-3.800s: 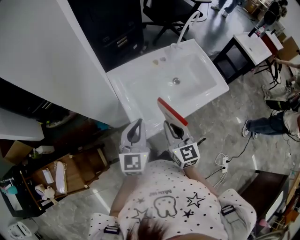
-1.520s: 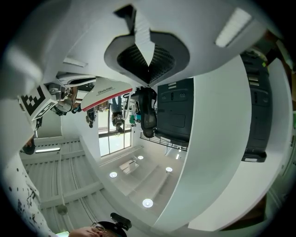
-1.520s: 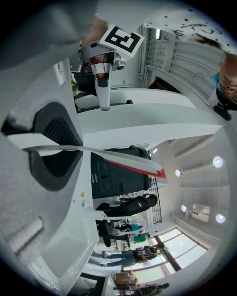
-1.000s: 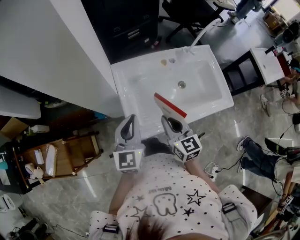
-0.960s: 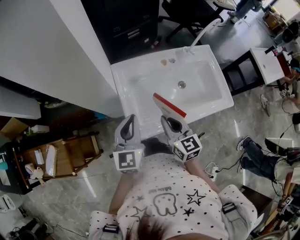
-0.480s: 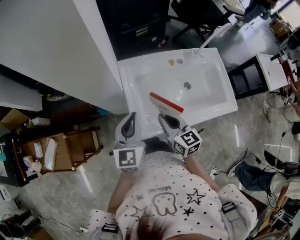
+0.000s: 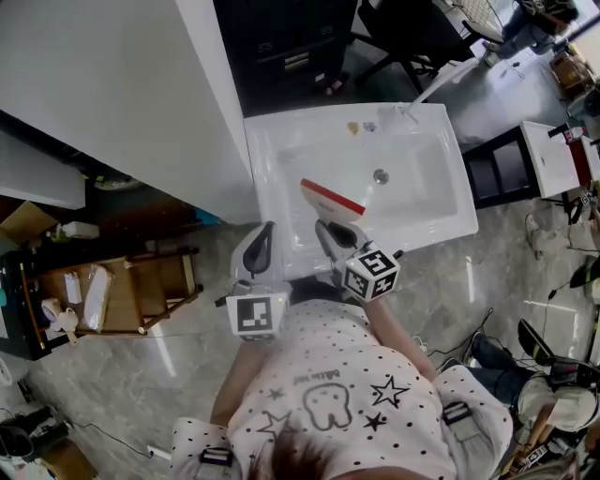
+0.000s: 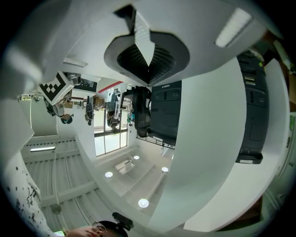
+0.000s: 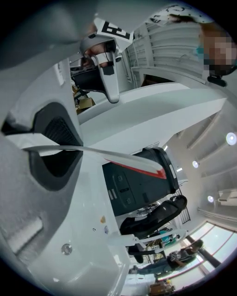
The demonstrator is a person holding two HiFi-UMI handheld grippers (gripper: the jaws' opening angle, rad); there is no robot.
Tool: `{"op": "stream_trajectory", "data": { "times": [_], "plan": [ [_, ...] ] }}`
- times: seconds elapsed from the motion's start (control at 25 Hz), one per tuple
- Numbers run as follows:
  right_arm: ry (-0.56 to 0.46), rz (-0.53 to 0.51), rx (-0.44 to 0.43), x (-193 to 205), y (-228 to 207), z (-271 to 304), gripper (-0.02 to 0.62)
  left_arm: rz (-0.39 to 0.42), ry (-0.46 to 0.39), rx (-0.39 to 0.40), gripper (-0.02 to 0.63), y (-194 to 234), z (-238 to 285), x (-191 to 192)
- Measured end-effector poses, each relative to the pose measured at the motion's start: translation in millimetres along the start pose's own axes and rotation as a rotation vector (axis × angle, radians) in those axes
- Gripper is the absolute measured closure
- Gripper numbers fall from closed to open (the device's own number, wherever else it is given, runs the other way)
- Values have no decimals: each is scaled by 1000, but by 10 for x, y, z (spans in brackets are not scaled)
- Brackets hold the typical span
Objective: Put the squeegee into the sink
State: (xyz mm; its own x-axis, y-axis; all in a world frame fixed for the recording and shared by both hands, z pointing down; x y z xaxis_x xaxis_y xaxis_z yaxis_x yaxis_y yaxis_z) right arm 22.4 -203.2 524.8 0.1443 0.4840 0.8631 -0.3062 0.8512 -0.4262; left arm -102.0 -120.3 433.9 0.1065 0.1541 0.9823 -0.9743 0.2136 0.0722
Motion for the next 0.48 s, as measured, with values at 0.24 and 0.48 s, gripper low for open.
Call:
{"op": "stream_trajectory", "data": {
  "times": [0.24,0.48],
  "plan": [
    [46,-3,-6,92,-196,186,578,-5,7,-9,612,-10,56,20],
    [74,40,-16,171,-347,299,578,-8,27,-21,612,-9,109,1]
  ]
}}
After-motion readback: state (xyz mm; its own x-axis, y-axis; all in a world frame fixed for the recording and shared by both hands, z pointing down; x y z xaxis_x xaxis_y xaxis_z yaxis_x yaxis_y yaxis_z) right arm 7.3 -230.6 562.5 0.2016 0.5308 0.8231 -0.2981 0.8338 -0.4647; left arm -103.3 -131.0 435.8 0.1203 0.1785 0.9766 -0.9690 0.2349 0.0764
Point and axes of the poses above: the fingertips, and each gripper's own axes: z forward along the fingers, y to its left, x out of its underside, the point moved 5 cm from there along -z, backward along the fingers, and after that the axes turned 9 degrees about -x, right-handed, at the moved point
